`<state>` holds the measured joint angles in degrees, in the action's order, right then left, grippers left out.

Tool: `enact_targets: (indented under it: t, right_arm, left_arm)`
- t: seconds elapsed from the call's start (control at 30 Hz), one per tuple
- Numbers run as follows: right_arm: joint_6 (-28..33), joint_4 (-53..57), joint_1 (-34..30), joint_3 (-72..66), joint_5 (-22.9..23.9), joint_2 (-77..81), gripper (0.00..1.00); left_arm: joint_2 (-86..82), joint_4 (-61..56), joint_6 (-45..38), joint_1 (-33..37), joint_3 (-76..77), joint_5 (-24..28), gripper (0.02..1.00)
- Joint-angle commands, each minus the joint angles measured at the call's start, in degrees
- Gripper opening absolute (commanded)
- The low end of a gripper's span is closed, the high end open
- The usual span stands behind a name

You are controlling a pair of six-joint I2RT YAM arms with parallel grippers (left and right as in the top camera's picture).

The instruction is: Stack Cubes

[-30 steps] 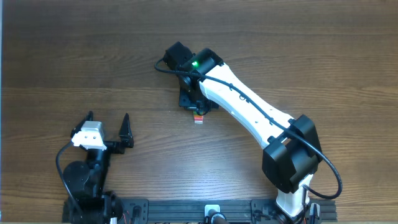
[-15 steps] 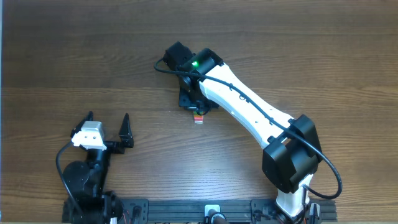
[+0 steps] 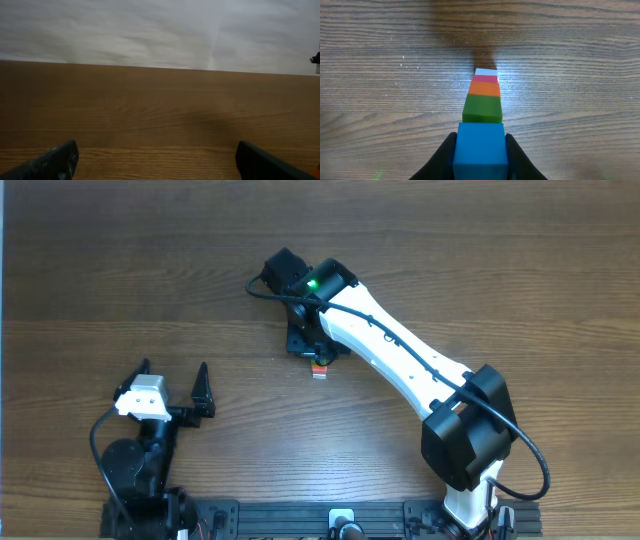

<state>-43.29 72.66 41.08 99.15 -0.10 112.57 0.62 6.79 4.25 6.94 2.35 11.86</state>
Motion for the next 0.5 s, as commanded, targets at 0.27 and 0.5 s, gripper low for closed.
enact_targets:
  t: [0.27,0.5]
  right_arm:
    - [0.52,-0.79,0.61,-0.39,-0.31,2.23,0.126]
    - [0.5,-0.72,0.59,-0.39,-0.5,2.23,0.13]
  left_arm:
    - [-0.42,-0.24,-0.63,0.31,-0.52,0.55,1.0]
    - [-0.42,-0.24,-0.63,0.31,-0.52,0.55,1.0]
